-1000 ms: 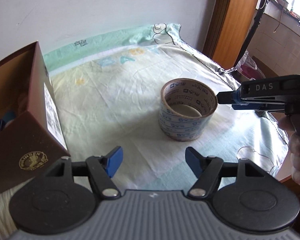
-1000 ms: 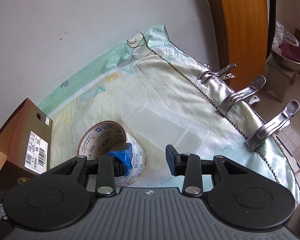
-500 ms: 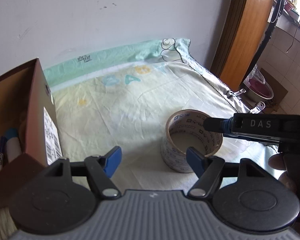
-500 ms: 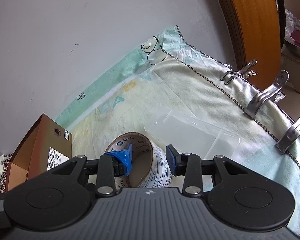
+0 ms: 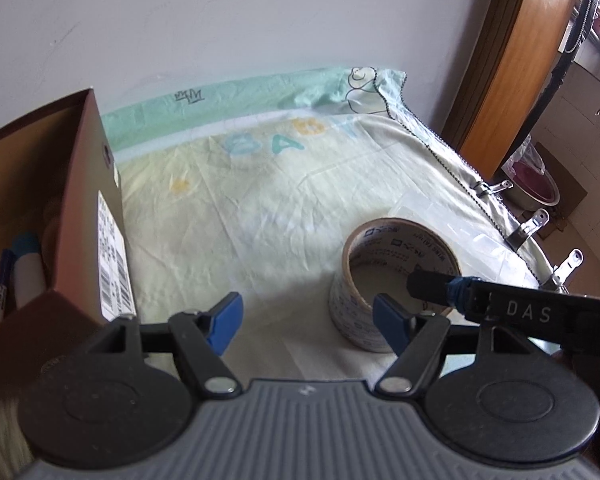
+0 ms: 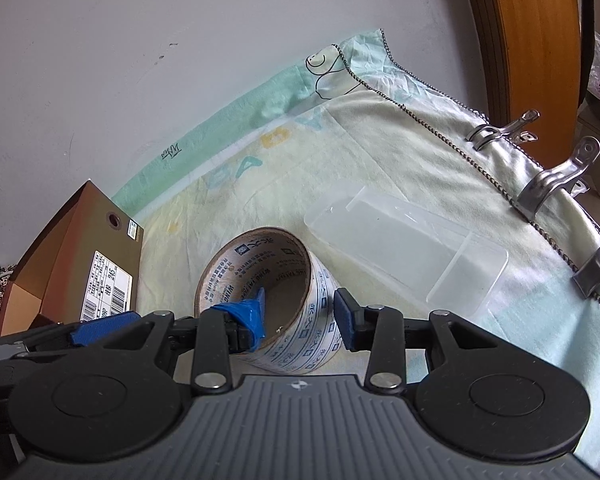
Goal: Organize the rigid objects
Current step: 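Close the right gripper on the rim of the tape roll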
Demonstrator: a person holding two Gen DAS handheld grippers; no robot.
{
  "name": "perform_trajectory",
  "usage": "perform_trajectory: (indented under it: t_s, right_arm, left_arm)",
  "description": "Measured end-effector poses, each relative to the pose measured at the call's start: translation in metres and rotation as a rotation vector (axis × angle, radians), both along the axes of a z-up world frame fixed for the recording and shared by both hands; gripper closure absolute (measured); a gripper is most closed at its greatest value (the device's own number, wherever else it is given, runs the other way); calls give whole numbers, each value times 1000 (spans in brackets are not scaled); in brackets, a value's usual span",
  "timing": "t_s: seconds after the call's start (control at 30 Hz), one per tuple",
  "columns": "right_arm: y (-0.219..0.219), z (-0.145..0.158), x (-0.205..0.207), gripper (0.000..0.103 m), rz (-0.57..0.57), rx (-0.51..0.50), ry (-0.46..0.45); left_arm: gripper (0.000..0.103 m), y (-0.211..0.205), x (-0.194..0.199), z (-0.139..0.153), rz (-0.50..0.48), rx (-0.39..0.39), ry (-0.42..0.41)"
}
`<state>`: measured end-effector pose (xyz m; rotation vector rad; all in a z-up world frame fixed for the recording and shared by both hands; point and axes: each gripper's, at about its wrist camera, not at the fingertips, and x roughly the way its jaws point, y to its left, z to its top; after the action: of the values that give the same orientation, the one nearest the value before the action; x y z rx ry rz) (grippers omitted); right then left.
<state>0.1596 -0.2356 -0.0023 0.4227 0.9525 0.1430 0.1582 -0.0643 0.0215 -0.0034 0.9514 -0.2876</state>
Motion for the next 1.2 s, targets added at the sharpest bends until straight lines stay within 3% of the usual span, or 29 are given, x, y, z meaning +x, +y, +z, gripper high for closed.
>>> perform_trajectory:
  t_s: [0.27, 0.43, 0.6, 0.73, 0.83, 1.2]
  right_arm:
    - [14, -2, -1, 83, 73, 89, 31]
    - [23, -2, -3, 82, 115, 56, 12]
    - [21, -6, -1, 80, 98, 49, 11]
    - [21, -9, 1, 80, 82, 49, 7]
    - [20, -14, 0, 80, 59, 55, -10]
    - [16, -22, -4, 79, 22, 97, -52]
  left_arm:
    - [28, 23, -8, 3, 29, -43, 16]
    - [28, 30, -10, 6, 30, -48, 5]
    - [32, 29, -2, 3, 34, -43, 22]
    - [46, 20, 6, 0, 30, -4, 18]
    - [53, 21, 12, -8, 39, -33, 49]
    - [52, 14, 16, -17, 53, -1, 23]
